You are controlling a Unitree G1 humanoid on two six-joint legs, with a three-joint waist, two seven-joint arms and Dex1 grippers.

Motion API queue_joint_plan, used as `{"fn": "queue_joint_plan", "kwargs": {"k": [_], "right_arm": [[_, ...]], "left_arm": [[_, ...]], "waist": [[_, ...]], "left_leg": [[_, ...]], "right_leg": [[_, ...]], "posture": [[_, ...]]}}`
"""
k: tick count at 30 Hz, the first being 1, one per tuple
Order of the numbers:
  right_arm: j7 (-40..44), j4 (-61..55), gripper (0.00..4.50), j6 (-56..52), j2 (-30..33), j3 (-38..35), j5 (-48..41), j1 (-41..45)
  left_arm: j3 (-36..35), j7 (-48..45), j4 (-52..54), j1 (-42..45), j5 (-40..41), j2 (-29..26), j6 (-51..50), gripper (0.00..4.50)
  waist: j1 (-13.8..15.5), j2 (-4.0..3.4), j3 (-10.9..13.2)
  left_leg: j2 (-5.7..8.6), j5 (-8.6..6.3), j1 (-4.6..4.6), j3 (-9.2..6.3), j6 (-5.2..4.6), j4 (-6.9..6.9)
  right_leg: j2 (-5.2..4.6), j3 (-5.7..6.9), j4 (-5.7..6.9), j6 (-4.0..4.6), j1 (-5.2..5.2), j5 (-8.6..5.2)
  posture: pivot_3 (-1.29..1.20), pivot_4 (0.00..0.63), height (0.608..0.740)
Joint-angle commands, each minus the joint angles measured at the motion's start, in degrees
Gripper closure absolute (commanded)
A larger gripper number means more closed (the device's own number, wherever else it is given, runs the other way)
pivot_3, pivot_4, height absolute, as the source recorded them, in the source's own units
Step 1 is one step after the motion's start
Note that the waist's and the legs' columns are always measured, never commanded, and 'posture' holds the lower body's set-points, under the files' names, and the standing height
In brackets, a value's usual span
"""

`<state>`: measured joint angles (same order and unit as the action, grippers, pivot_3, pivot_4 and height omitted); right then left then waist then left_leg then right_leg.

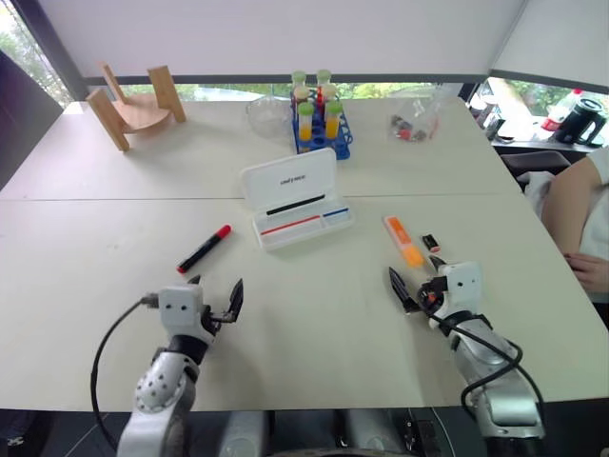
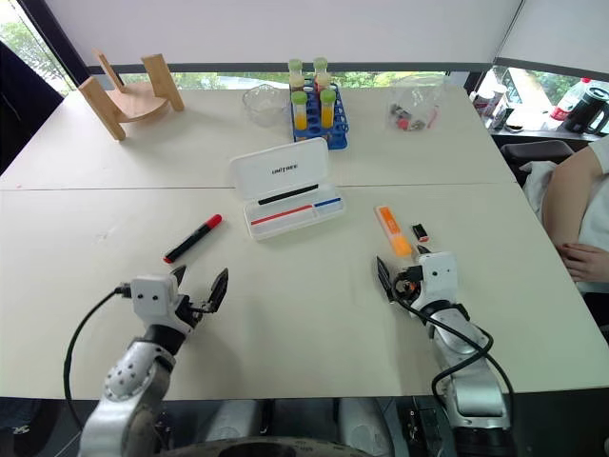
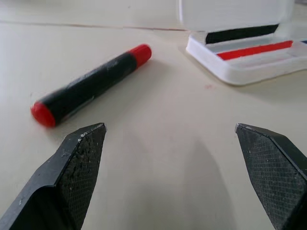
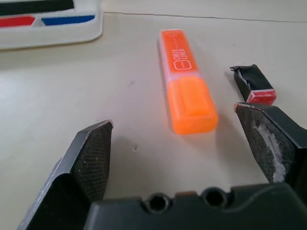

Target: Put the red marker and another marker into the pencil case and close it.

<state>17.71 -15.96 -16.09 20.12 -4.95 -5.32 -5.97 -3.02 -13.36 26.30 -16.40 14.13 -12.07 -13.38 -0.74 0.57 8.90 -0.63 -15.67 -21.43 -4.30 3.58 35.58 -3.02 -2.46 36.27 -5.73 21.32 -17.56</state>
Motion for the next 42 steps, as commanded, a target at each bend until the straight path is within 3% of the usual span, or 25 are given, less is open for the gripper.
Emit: {"fn": "queue_joint_plan", "kwargs": {"k": [1, 6, 11, 15, 19, 24, 30, 33, 40, 42], "right_arm": [[5.4, -8.6, 0.00, -5.6, 4.8, -1.2, -4.0, 3.3], [18.5, -13.9, 0.00, -16.3, 16.1, -1.8, -14.1, 10.2], [27.5, -12.5, 0.00, -23.0, 24.4, -2.6, -21.7, 19.1], [31.2, -11.4, 0.00, -26.3, 28.2, -2.4, -25.0, 24.5], [35.7, -13.6, 0.00, -30.3, 33.1, -3.3, -29.5, 26.7], [38.5, -17.3, 0.00, -32.4, 37.4, -5.6, -33.3, 25.2], [37.5, -19.0, 0.00, -33.3, 38.3, -7.1, -35.4, 24.9], [37.2, -19.1, 0.00, -33.2, 38.5, -7.3, -35.5, 25.0], [37.1, -17.3, 0.00, -31.5, 38.4, -5.8, -34.3, 26.4], [37.2, -16.7, 0.00, -30.9, 38.4, -5.2, -33.9, 27.0]], "left_arm": [[-3.3, -7.3, 3.4, 4.6, 5.5, -6.6, -3.9, 0.07], [-4.1, -21.1, -2.2, 16.6, 11.8, -18.5, -8.8, 0.07], [4.2, -39.1, -15.2, 31.0, 12.5, -24.6, -9.4, 0.07], [10.8, -48.0, -28.4, 41.5, 7.4, -23.7, -4.1, 0.07], [16.6, -52.6, -44.8, 52.3, 0.9, -18.8, 2.7, 0.07], [18.6, -54.2, -59.0, 59.4, -4.2, -14.0, 9.2, 0.07], [18.0, -54.1, -66.8, 61.9, -7.4, -11.2, 12.8, 0.07], [17.5, -54.7, -67.2, 61.5, -7.5, -11.0, 12.8, 0.90], [16.2, -60.7, -59.3, 56.6, -5.6, -14.8, 10.4, 4.45], [16.4, -63.8, -55.6, 54.4, -5.0, -16.9, 10.4, 4.45]], "waist": [[-0.2, -0.19, 0.1], [-0.1, -0.28, 0.3], [0.0, -0.26, 0.5], [-0.1, -0.17, 0.6], [0.2, -0.16, 0.8], [-0.1, -0.10, 0.8], [0.0, -0.09, 0.8], [0.0, -0.08, 0.8], [-0.2, -0.09, 0.9], [-0.3, -0.11, 0.9]], "left_leg": [[-0.01, 0.00, 0.00, 0.00, 0.00, 0.05], [-0.09, 0.01, 0.02, -0.06, -0.01, 0.20], [-0.08, -0.01, -0.04, -0.05, -0.04, 0.39], [-0.09, -0.03, -0.08, -0.05, -0.08, 0.44], [-0.09, -0.10, -0.20, -0.08, -0.22, 0.46], [-0.08, -0.12, -1.16, -0.06, -0.28, 0.79], [-0.09, -0.11, -1.14, -0.08, -0.29, 0.98], [-0.09, -0.11, -1.14, -0.10, -0.30, 1.21], [-0.10, -0.12, -1.16, -0.14, -0.31, 1.33], [-0.12, -0.12, -1.15, -0.14, -0.31, 1.33]], "right_leg": [[0.02, -0.01, 0.03, -0.01, 0.00, 0.00], [0.16, -0.01, 0.21, -0.01, 0.00, 0.01], [0.18, 0.00, 0.33, -0.03, 0.02, 0.02], [0.22, 0.00, 0.34, -0.04, 0.05, 0.02], [0.26, 0.02, 0.42, -0.10, 0.17, 0.04], [0.26, -0.04, 0.83, -0.12, 1.19, 0.04], [0.28, -0.04, 1.07, -0.13, 1.19, 0.04], [0.28, -0.03, 1.16, -0.15, 1.11, 0.05], [0.30, -0.03, 1.27, -0.18, 1.11, 0.07], [0.32, -0.04, 1.27, -0.18, 1.10, 0.07]], "posture": [[0.00, 0.150, 0.740], [0.00, 0.150, 0.740], [0.00, 0.150, 0.740], [0.00, 0.150, 0.740], [0.00, 0.150, 0.740], [0.00, 0.150, 0.740], [0.00, 0.150, 0.740], [0.00, 0.150, 0.740], [0.00, 0.150, 0.740], [0.00, 0.150, 0.740]]}}
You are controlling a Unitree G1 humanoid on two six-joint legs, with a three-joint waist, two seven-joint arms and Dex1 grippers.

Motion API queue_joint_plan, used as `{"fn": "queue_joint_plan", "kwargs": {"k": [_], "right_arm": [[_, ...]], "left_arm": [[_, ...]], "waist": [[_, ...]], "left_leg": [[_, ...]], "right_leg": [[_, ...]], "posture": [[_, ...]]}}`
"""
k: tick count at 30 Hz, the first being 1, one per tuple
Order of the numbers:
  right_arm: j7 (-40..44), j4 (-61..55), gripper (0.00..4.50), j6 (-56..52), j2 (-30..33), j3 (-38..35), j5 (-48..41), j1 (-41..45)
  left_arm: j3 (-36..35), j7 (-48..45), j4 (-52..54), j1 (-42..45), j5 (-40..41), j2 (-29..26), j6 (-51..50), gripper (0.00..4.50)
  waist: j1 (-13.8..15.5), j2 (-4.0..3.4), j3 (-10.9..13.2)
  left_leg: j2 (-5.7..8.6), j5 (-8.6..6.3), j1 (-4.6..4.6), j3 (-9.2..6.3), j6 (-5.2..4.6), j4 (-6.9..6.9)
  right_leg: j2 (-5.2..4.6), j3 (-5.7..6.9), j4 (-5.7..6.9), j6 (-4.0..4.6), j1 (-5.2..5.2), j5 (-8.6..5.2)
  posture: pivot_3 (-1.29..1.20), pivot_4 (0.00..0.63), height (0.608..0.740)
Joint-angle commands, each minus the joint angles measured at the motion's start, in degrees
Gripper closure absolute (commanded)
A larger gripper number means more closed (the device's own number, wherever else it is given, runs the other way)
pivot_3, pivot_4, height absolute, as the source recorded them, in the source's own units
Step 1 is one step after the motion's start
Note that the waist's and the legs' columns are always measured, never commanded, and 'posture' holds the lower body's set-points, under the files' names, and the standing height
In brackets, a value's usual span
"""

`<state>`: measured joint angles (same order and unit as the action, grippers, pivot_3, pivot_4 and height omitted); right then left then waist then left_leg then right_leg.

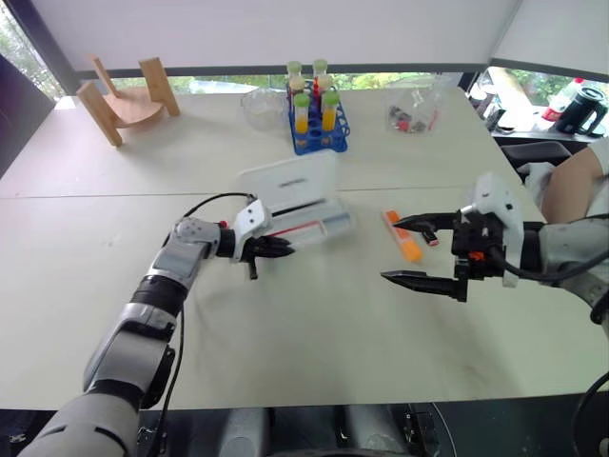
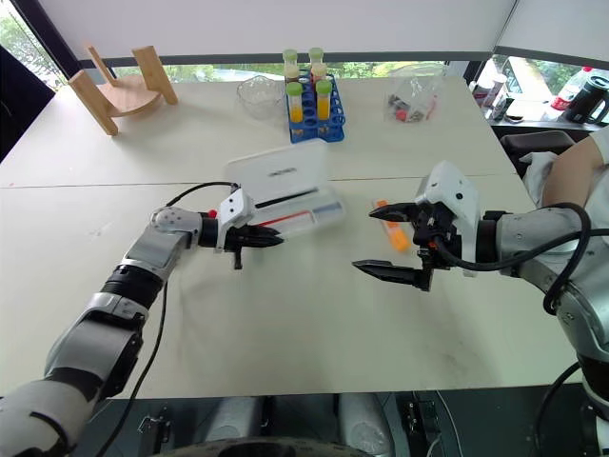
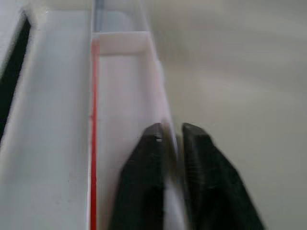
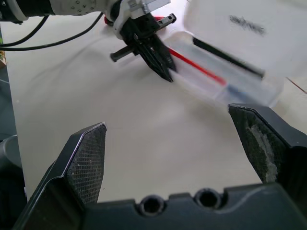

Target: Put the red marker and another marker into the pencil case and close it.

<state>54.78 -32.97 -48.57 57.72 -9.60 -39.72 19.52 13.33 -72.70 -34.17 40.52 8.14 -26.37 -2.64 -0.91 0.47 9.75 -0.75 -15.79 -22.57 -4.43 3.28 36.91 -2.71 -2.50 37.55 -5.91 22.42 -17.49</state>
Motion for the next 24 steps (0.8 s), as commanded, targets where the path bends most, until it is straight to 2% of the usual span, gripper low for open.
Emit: {"fn": "queue_joint_plan", "kwargs": {"k": [1, 6, 16, 19, 24], "right_arm": [[0.2, 0.6, 0.00, 1.8, 0.8, -0.4, 0.6, 1.7], [0.6, 1.4, 0.00, 2.8, 0.6, 0.7, 1.1, 2.6], [1.2, 2.7, 0.00, 4.5, 0.2, 2.8, 2.1, 3.8], [1.9, 3.6, 0.00, 5.2, 0.0, 3.8, 2.6, 4.7], [2.8, 4.6, 0.00, 5.7, 0.0, 5.0, 3.0, 5.8]], "left_arm": [[0.0, -5.3, 6.1, -3.3, 1.1, -3.2, -0.2, 4.45], [-0.2, -8.1, 11.1, -7.4, 0.9, -7.2, 1.5, 4.45], [-0.8, -7.7, 13.2, -10.3, 0.6, -9.0, 3.4, 4.45], [-2.3, -7.1, 15.6, -11.2, 1.9, -9.7, 1.9, 3.60], [-9.6, -4.0, 31.8, -17.4, 9.7, -14.1, -7.4, 1.15]], "waist": [[-0.1, -0.02, 0.0], [0.1, -0.02, 0.0], [0.1, -0.02, 0.0], [0.0, -0.04, 0.0], [-0.1, -0.05, 0.1]], "left_leg": [[0.00, 0.00, 0.00, 0.01, 0.00, -0.01], [-0.02, 0.00, 0.01, 0.00, 0.00, 0.03], [-0.02, 0.00, 0.02, 0.00, 0.00, 0.07], [-0.02, 0.00, 0.03, 0.01, 0.00, 0.10], [-0.06, -0.01, 0.00, 0.00, -0.01, 0.08]], "right_leg": [[0.00, 0.00, 0.01, 0.00, 0.01, 0.00], [0.00, 0.00, 0.02, 0.00, -0.03, 0.00], [0.00, 0.00, 0.05, 0.00, -0.04, 0.00], [0.00, -0.01, 0.09, 0.00, -0.03, 0.00], [0.02, -0.01, 0.12, 0.01, 0.04, 0.00]], "posture": [[0.00, 0.150, 0.740], [0.00, 0.150, 0.740], [0.00, 0.150, 0.740], [0.00, 0.150, 0.740], [0.00, 0.150, 0.740]]}}
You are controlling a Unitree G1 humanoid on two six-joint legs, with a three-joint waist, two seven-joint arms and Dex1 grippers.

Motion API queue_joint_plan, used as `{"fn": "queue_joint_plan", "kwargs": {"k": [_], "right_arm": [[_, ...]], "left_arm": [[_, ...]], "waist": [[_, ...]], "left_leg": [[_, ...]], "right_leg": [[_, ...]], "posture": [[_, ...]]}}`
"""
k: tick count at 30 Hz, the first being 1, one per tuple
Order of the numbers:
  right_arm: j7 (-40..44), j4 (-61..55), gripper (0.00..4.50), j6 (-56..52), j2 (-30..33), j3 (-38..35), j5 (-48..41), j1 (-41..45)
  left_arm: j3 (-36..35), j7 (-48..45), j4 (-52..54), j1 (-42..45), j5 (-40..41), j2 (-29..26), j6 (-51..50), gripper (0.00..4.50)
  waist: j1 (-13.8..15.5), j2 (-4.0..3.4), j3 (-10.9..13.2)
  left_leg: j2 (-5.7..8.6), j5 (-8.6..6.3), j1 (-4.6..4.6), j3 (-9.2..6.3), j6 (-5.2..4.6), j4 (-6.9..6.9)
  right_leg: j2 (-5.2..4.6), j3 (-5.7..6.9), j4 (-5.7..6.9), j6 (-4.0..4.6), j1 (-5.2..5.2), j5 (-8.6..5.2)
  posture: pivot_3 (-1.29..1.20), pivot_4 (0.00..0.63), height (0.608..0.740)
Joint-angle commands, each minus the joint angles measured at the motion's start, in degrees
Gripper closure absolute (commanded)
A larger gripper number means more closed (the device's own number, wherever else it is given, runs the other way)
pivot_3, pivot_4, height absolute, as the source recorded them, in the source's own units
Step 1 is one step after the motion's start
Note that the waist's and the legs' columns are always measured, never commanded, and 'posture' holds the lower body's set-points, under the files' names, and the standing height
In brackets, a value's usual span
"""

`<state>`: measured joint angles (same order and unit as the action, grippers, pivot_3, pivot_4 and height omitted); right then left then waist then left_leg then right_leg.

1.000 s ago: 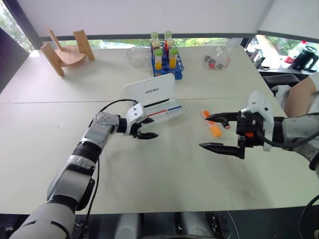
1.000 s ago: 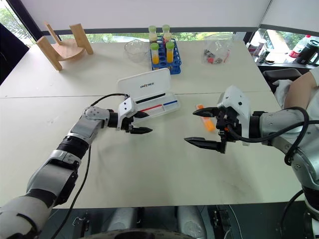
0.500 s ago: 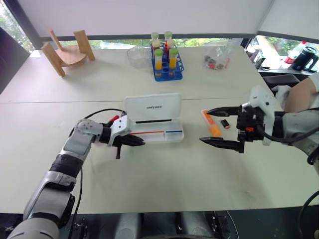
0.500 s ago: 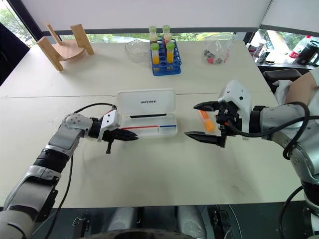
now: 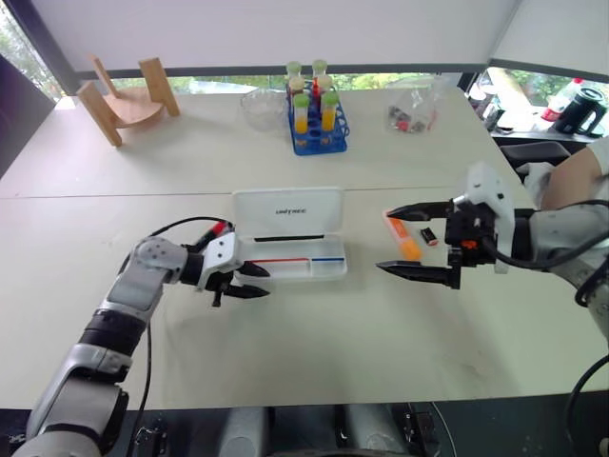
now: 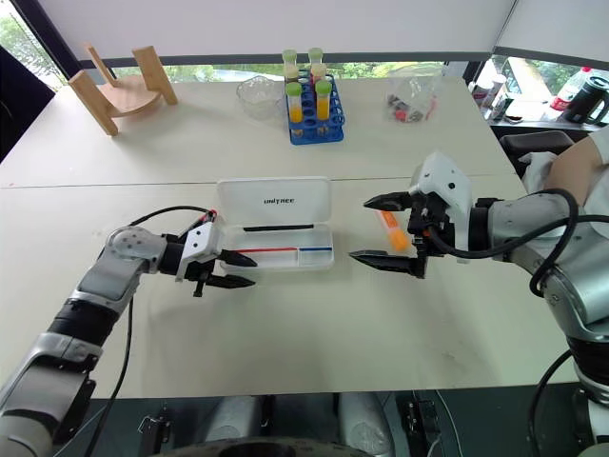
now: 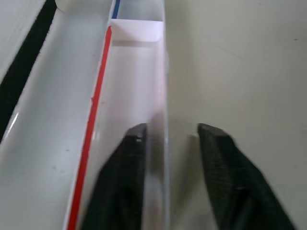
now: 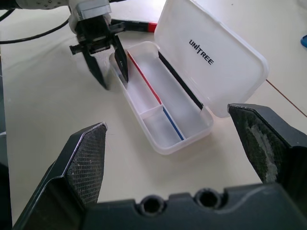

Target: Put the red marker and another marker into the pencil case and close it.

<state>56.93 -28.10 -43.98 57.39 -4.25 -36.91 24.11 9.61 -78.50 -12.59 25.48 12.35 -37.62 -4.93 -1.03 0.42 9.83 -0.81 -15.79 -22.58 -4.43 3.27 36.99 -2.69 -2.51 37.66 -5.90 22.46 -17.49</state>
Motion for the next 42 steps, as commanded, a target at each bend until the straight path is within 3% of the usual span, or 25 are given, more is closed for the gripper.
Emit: {"fn": "queue_joint_plan", "kwargs": {"k": [1, 2, 3, 6, 11, 23, 27, 31, 33, 39, 42], "right_arm": [[1.0, 0.0, 0.00, 1.3, 0.3, -0.3, 0.3, 1.2], [1.3, 0.2, 0.00, 1.5, 0.3, -0.2, 0.4, 1.3], [1.5, 0.3, 0.00, 1.5, 0.2, 0.0, 0.3, 1.4], [1.9, 0.7, 0.00, 1.9, -0.3, 0.8, 0.6, 1.8], [2.3, 1.6, 0.00, 2.4, -1.0, 1.6, 1.0, 2.6], [3.8, 4.1, 0.00, 4.7, -1.3, 3.5, 4.1, 5.2], [3.2, 3.8, 0.00, 4.2, -1.6, 2.6, 4.0, 5.3], [2.7, 3.5, 0.00, 4.3, -1.6, 2.2, 4.1, 4.9], [2.4, 3.4, 0.00, 4.3, -1.6, 2.1, 4.2, 4.8], [1.6, 2.9, 0.00, 3.9, -1.3, 1.3, 3.9, 4.2], [1.4, 2.4, 0.00, 3.6, -1.1, 0.8, 3.6, 3.9]], "left_arm": [[-8.4, 3.0, 15.1, -4.6, 8.0, -4.3, -8.4, 0.61], [-10.9, 4.5, 19.5, -6.6, 10.4, -5.4, -11.8, 0.12], [-14.0, 6.6, 23.4, -8.5, 12.6, -6.6, -15.4, 0.05], [-22.4, 13.6, 29.8, -13.1, 16.3, -8.7, -22.4, 0.05], [-31.1, 27.6, 25.5, -16.8, 11.0, -6.1, -20.0, 0.05], [-20.2, 31.4, -1.3, -8.9, 3.3, 2.2, -9.2, 0.05], [-19.3, 30.2, -5.4, -8.2, 2.0, 1.0, -7.3, 1.31], [-20.6, 27.6, -3.5, -8.6, 4.2, -0.9, -8.8, 3.37], [-22.1, 26.8, -0.8, -8.4, 6.1, -2.3, -10.9, 4.15], [-27.0, 23.1, 11.6, -2.7, 16.2, -7.8, -19.4, 4.16], [-23.6, 19.3, 15.9, 2.6, 20.0, -7.9, -22.3, 4.16]], "waist": [[0.0, -0.02, 0.0], [-0.1, -0.04, 0.1], [-0.1, -0.05, 0.1], [0.1, -0.12, 0.2], [0.3, -0.11, 0.2], [0.3, -0.04, 0.2], [-0.2, -0.04, 0.2], [0.1, -0.05, 0.2], [0.1, -0.04, 0.2], [0.4, 0.07, 0.3], [0.4, 0.06, 0.3]], "left_leg": [[-0.03, 0.00, 0.00, -0.01, 0.00, 0.00], [-0.04, 0.00, 0.00, -0.01, 0.00, -0.01], [-0.05, 0.00, 0.00, -0.01, 0.00, -0.01], [-0.07, 0.00, 0.03, -0.02, 0.00, 0.01], [-0.04, 0.00, 0.12, 0.00, 0.00, 0.07], [0.00, 0.01, 0.11, 0.04, 0.02, 0.10], [-0.02, 0.01, 0.11, 0.07, 0.02, 0.04], [-0.02, 0.01, 0.11, 0.06, 0.02, 0.04], [-0.01, 0.01, 0.10, 0.08, 0.03, 0.08], [-0.02, 0.02, 0.05, 0.01, 0.04, 0.09], [0.04, 0.02, 0.06, 0.05, 0.05, 0.11]], "right_leg": [[0.00, 0.00, 0.00, 0.00, -0.01, 0.00], [0.00, -0.01, 0.00, 0.00, 0.00, 0.00], [-0.01, -0.02, 0.01, 0.00, 0.00, 0.00], [-0.02, -0.01, 0.03, 0.00, -0.03, 0.00], [-0.04, -0.01, 0.16, 0.01, -0.08, 0.00], [-0.03, 0.00, 0.21, 0.01, -0.05, 0.00], [0.02, -0.05, 0.22, 0.02, 0.04, 0.00], [-0.01, -0.05, 0.29, 0.04, 0.07, -0.01], [-0.03, -0.05, 0.29, 0.03, 0.05, -0.01], [-0.05, -0.01, 0.30, 0.03, 0.06, -0.01], [-0.11, -0.01, 0.29, 0.03, 0.02, -0.01]], "posture": [[0.00, 0.150, 0.740], [0.00, 0.150, 0.740], [0.00, 0.150, 0.740], [0.00, 0.150, 0.740], [0.00, 0.150, 0.740], [0.00, 0.150, 0.740], [0.00, 0.150, 0.740], [0.00, 0.150, 0.740], [0.00, 0.150, 0.740], [0.00, 0.150, 0.740], [0.00, 0.150, 0.740]]}}
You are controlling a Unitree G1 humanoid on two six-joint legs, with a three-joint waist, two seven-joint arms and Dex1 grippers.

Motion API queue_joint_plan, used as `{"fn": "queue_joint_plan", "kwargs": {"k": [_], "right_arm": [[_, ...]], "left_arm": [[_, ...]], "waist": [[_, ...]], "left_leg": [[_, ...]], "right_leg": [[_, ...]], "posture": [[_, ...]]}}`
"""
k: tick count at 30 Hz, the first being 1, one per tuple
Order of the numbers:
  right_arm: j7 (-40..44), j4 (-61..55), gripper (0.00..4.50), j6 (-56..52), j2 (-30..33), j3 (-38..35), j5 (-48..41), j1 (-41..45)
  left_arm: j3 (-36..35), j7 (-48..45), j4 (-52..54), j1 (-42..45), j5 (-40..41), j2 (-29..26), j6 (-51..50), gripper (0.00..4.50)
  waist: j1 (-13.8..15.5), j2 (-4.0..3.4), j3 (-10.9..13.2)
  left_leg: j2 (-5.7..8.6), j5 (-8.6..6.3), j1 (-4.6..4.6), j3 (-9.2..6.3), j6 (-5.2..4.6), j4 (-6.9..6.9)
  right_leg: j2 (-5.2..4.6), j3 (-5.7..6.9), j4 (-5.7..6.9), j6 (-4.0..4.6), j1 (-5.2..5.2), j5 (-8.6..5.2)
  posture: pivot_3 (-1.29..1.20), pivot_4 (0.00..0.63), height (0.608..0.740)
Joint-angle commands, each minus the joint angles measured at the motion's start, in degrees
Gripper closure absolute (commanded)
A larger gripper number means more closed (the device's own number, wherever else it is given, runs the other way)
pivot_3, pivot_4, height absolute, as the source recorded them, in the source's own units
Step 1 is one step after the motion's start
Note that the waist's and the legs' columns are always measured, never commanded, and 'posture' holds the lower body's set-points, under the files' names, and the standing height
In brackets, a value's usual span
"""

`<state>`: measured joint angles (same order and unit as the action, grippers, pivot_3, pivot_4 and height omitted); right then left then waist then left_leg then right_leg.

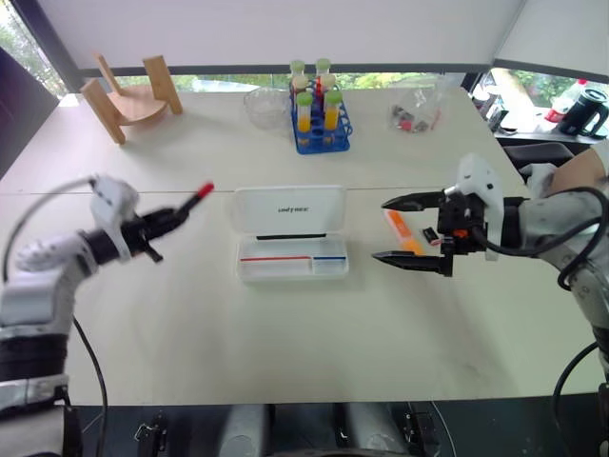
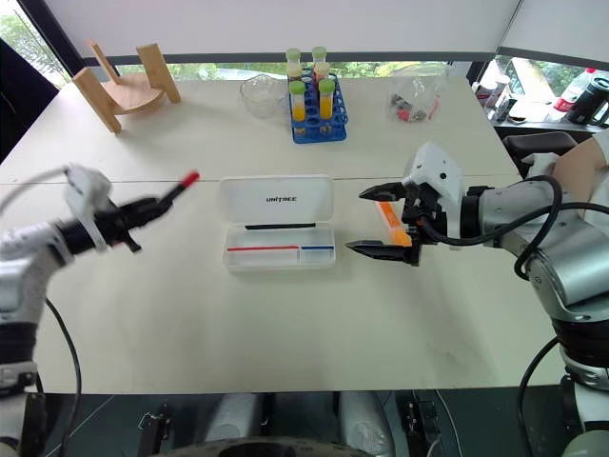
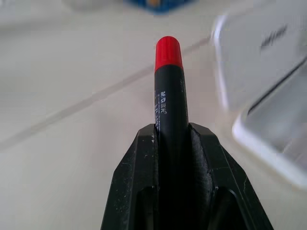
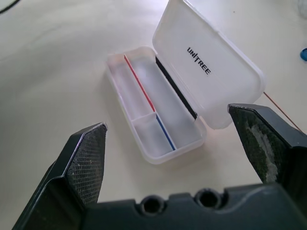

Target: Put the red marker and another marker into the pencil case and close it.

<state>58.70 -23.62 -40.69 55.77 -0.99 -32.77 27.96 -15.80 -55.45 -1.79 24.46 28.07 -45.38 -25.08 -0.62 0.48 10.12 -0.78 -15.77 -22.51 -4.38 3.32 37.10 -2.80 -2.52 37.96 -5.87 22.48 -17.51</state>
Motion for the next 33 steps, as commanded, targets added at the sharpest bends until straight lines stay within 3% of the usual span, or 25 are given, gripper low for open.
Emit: {"fn": "queue_joint_plan", "kwargs": {"k": [1, 4, 8, 18, 22, 26, 27, 33], "right_arm": [[-0.5, -2.2, 0.00, 0.2, 0.5, -2.5, -0.5, 0.1], [-1.1, -2.4, 0.00, 0.0, 0.4, -2.6, -0.4, 0.3], [-1.9, -3.1, 0.00, -0.3, 0.8, -3.2, -0.3, -0.6], [-5.4, -8.2, 0.00, -4.2, 1.1, -7.6, -2.7, -4.7], [-5.8, -8.8, 0.00, -4.7, 1.0, -8.0, -3.1, -5.3], [-6.4, -9.0, 0.00, -4.8, 0.4, -7.2, -3.1, -5.7], [-6.6, -8.8, 0.00, -4.6, 0.1, -6.7, -2.7, -5.9], [-15.1, -1.7, 0.00, -6.6, -4.8, -0.8, 3.8, -3.0]], "left_arm": [[3.5, -5.1, 5.7, 5.1, 4.6, 0.0, -2.6, 4.16], [10.6, -9.9, 5.3, 9.1, 2.2, 1.7, 0.0, 4.16], [23.0, -15.1, -4.5, 15.4, -10.2, 5.7, 14.0, 4.16], [33.5, -18.7, -24.1, 20.8, -22.7, 13.7, 29.3, 4.16], [32.5, -18.0, -24.7, 20.2, -22.7, 14.4, 27.4, 2.23], [28.3, -16.4, -18.2, 18.2, -18.4, 13.5, 20.3, 0.26], [26.5, -15.9, -15.1, 17.2, -16.5, 12.7, 17.4, 0.08], [12.7, -13.1, 9.1, 6.7, 0.3, 5.6, -3.2, 0.08]], "waist": [[-0.1, 0.00, 0.0], [-0.2, -0.03, 0.0], [-0.2, -0.02, 0.0], [-0.2, 0.00, 0.0], [-0.3, 0.00, 0.0], [-0.3, 0.00, 0.0], [-0.3, 0.00, 0.0], [-0.8, -0.03, 0.0]], "left_leg": [[0.02, 0.00, 0.00, 0.02, 0.00, 0.00], [0.02, 0.01, 0.05, 0.05, 0.01, 0.00], [0.00, 0.02, 0.04, 0.04, 0.02, 0.01], [0.00, 0.01, -0.04, 0.08, 0.01, 0.01], [-0.01, 0.01, -0.06, 0.06, 0.01, 0.01], [-0.01, 0.01, -0.05, 0.06, 0.01, 0.02], [-0.01, 0.01, -0.05, 0.05, 0.01, 0.02], [-0.08, 0.01, -0.02, 0.01, 0.01, 0.02]], "right_leg": [[-0.01, -0.01, 0.00, 0.00, -0.01, 0.00], [0.05, -0.03, 0.02, -0.01, -0.01, 0.00], [0.14, -0.03, 0.03, 0.00, 0.00, 0.00], [0.14, -0.10, 0.02, 0.00, 0.09, 0.00], [0.15, -0.11, 0.07, 0.00, 0.14, 0.00], [0.15, -0.11, 0.07, 0.00, 0.13, 0.00], [0.15, -0.11, 0.08, 0.00, 0.13, 0.00], [0.17, -0.12, 0.15, 0.00, 0.14, -0.01]], "posture": [[0.00, 0.150, 0.740], [0.00, 0.150, 0.740], [0.00, 0.150, 0.740], [0.00, 0.150, 0.740], [0.00, 0.150, 0.740], [0.00, 0.150, 0.740], [0.00, 0.150, 0.740], [0.00, 0.150, 0.740]]}}
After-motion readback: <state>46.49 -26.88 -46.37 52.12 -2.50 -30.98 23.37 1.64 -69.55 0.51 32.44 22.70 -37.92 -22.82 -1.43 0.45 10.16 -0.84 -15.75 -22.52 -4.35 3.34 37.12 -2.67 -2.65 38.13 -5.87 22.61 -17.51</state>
